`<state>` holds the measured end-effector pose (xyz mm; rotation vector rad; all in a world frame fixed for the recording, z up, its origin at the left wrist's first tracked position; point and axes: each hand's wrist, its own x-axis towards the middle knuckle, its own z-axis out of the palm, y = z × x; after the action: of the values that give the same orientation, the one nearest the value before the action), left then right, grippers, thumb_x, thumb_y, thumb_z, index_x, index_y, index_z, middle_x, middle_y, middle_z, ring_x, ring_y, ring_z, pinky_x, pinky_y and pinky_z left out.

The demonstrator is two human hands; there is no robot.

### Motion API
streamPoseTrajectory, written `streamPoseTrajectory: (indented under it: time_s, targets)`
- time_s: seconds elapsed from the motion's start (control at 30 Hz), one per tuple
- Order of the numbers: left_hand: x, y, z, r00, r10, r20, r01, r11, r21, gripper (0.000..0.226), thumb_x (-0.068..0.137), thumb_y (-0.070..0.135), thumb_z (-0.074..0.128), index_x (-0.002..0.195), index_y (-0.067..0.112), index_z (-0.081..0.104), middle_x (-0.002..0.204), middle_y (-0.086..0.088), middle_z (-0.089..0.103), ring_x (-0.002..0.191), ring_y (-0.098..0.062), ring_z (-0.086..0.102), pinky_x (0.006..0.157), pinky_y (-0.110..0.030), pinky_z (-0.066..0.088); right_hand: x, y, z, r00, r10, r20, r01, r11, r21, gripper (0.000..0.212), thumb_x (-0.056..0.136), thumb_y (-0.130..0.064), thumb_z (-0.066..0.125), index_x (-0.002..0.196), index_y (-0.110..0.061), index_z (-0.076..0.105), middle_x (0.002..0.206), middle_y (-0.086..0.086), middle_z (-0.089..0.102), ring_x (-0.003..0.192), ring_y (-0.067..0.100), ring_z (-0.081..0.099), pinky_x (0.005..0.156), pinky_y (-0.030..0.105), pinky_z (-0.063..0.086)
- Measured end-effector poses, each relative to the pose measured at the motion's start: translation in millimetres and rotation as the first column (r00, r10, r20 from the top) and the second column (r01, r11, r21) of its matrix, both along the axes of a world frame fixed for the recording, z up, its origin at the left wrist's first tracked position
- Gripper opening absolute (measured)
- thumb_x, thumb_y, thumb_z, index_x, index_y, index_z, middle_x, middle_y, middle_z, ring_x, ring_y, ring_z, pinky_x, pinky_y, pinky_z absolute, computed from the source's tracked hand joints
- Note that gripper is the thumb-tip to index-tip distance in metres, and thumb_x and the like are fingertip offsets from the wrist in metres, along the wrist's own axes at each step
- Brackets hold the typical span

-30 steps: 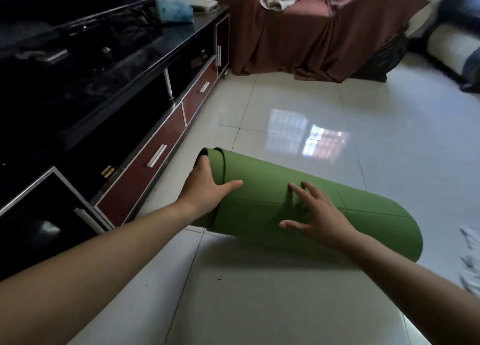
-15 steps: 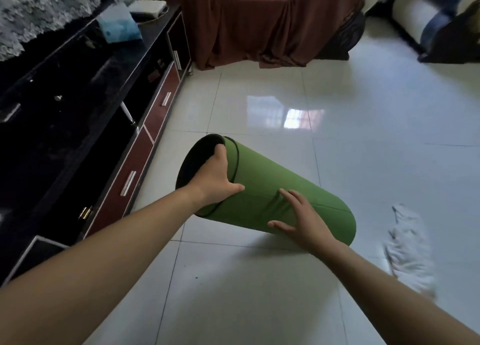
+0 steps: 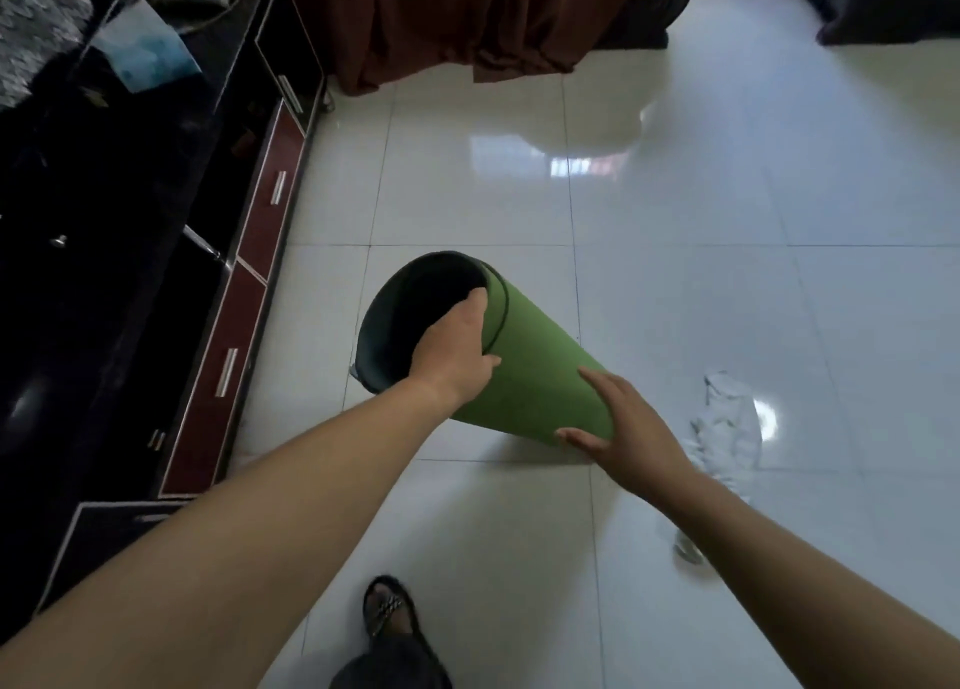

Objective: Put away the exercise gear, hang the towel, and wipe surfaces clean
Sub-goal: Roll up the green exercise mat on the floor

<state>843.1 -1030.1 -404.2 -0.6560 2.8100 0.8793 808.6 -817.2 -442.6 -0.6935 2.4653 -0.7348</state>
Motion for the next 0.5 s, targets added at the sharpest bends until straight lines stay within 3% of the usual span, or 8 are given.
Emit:
streamPoseTrajectory:
  time_s: [0.13,0.23,0.33,0.5]
  targets:
    - [-25.0,8.4,0.4,1.000,-0.022,-0.020,0.023,0.998,0.051,0.072,0.083,0.024,0.068,0.144,0.016,0.031,0.140,-0.003,0.045,0.127,-0.024,0.043,0.102,-0.034,0.036,-50.1,-12.4,34.2,0.999,0.019,-0.038,-0.020,1.000,-0.014,0.076,0.077,-0.041,0.071,0.142,-0.021,0.035,0.141,-0.001,0.041,0.127,0.015,0.041,0.102,0.023,0.031]
    - [-42.1,9.0,1.1,0.998,-0.043,-0.049,0.048,0.995,0.092,0.067,0.082,0.025,0.069,0.141,0.018,0.037,0.132,0.000,0.051,0.121,-0.022,0.048,0.100,-0.033,0.039,-91.2,-22.8,55.8,0.993,0.086,-0.077,-0.085,0.996,0.020,0.078,0.078,-0.037,0.072,0.144,-0.023,0.032,0.147,-0.002,0.035,0.132,0.016,0.037,0.106,0.028,0.033]
    - [-61.5,11.2,4.6,0.996,-0.068,-0.062,0.075,0.991,0.113,0.063,0.082,0.026,0.068,0.139,0.022,0.040,0.124,0.003,0.054,0.113,-0.022,0.052,0.095,-0.035,0.044,-132.5,-32.6,77.5,0.952,0.272,-0.143,-0.254,0.958,0.133,0.079,0.080,-0.035,0.071,0.145,-0.034,0.025,0.152,-0.006,0.026,0.135,0.017,0.031,0.102,0.039,0.041]
    - [-106.4,26.5,13.3,0.991,-0.137,-0.008,0.136,0.981,0.135,0.066,0.085,0.031,0.065,0.143,0.029,0.033,0.125,0.005,0.053,0.113,-0.021,0.052,0.093,-0.035,0.045,-193.0,-45.7,98.6,0.799,0.562,-0.214,-0.490,0.815,0.309,0.078,0.085,-0.030,0.066,0.145,-0.043,0.018,0.155,-0.004,0.017,0.140,0.018,0.022,0.098,0.035,0.039]
